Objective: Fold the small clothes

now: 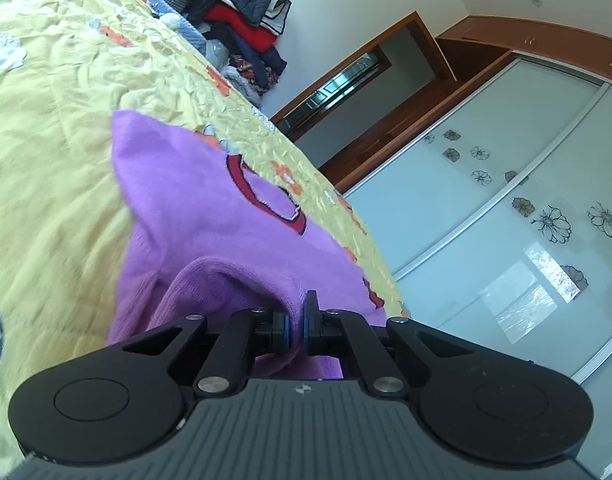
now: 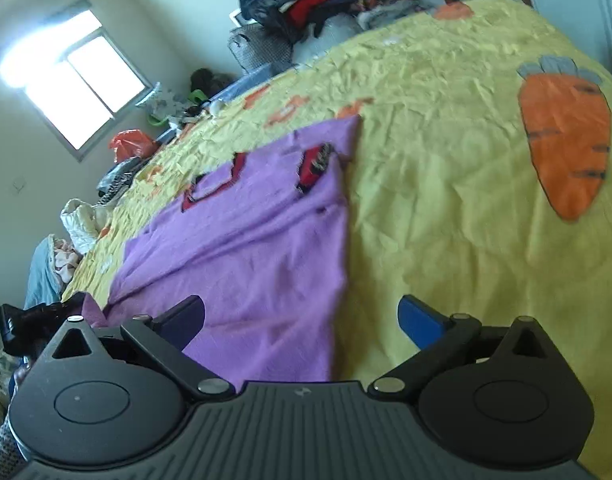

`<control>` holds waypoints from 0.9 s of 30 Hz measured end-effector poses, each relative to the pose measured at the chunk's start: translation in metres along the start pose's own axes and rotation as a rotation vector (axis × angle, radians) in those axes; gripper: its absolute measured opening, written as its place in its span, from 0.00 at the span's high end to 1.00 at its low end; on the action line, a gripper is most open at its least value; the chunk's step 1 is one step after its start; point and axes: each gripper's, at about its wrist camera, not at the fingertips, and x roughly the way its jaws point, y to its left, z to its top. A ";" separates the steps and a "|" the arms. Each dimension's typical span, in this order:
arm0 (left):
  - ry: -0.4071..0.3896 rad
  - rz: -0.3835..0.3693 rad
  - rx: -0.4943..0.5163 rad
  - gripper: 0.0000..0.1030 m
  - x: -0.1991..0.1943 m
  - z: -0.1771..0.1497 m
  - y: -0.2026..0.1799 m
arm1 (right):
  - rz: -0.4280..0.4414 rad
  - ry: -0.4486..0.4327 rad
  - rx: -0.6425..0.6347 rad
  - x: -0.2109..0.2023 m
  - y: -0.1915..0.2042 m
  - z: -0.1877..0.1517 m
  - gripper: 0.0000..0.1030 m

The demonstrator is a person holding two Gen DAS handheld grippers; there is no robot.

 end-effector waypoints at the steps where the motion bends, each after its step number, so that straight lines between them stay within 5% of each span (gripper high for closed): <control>1: 0.005 0.002 -0.003 0.95 -0.001 -0.001 0.001 | -0.024 -0.013 0.002 0.000 -0.001 -0.003 0.00; 6: 0.014 0.012 0.025 0.95 -0.007 -0.004 -0.002 | -0.046 0.060 -0.068 0.014 0.011 -0.007 0.00; 13: 0.039 0.034 0.012 0.95 -0.002 -0.008 0.000 | -0.050 -0.007 -0.020 0.017 0.013 -0.012 0.00; 17: 0.053 0.042 -0.003 0.95 0.002 -0.011 0.002 | -0.146 0.091 -0.238 0.027 0.042 -0.018 0.00; 22: 0.078 0.032 0.000 0.94 0.001 -0.019 -0.004 | 0.016 0.069 -0.114 0.015 0.031 -0.026 0.02; 23: 0.080 0.026 0.003 0.94 -0.002 -0.022 -0.006 | 0.070 0.077 -0.081 0.014 0.027 -0.029 0.08; 24: 0.084 0.021 -0.003 0.94 -0.005 -0.025 -0.006 | 0.090 0.078 -0.090 0.013 0.027 -0.034 0.26; 25: 0.088 0.016 -0.009 0.94 -0.008 -0.029 -0.006 | 0.081 0.084 -0.096 0.012 0.027 -0.037 0.82; 26: 0.087 0.010 -0.010 0.94 -0.011 -0.034 -0.007 | 0.101 0.114 -0.049 0.015 0.022 -0.040 0.95; 27: 0.083 0.005 -0.006 0.94 -0.014 -0.038 -0.007 | 0.144 0.124 0.007 0.017 0.015 -0.043 0.97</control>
